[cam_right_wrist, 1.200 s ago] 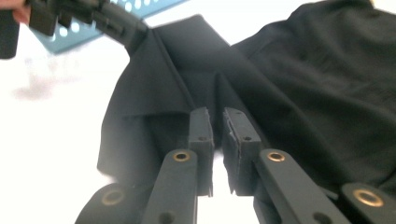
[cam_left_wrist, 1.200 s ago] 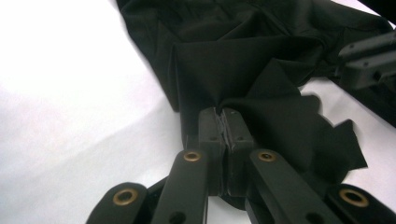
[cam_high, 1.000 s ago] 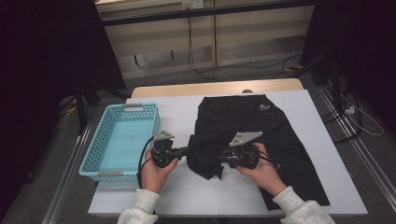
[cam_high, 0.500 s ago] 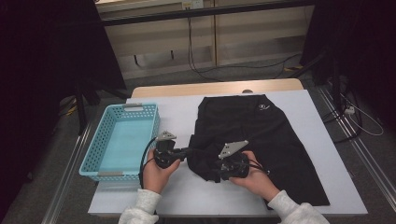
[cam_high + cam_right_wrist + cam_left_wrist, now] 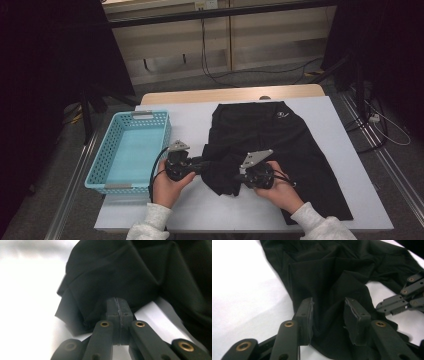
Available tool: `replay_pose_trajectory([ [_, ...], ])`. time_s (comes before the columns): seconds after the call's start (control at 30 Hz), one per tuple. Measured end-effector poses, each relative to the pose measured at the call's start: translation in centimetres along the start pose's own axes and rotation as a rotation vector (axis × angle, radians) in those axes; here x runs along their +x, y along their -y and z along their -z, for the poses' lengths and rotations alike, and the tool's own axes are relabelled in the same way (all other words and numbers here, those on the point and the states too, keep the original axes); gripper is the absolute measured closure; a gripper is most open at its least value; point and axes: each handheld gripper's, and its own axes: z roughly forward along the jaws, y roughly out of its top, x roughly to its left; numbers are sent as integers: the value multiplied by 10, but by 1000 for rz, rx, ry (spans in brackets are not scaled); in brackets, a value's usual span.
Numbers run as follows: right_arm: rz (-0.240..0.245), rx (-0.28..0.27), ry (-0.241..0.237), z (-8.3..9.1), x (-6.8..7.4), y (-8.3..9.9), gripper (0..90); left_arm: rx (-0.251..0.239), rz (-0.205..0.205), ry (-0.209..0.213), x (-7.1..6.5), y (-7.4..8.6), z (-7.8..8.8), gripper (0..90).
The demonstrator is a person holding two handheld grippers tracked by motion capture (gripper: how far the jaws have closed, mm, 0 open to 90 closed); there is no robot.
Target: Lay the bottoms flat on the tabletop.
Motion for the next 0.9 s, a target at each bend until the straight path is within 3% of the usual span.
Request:
replay_pose_trajectory([
  [0.23, -75, -12, 16, 26, -12, 23, 900, 3, -33, 20, -9, 0, 5, 520],
  [0.37, -82, -28, 26, 34, -10, 28, 900, 20, -69, 28, -17, 3, 8, 509],
  [0.6, -92, -35, 39, 31, -10, 29, 900, 85, -120, 42, -26, 19, 16, 562],
  [0.9, -99, -43, 76, 30, -16, 27, 900, 139, -166, 39, -30, 30, -5, 630],
])
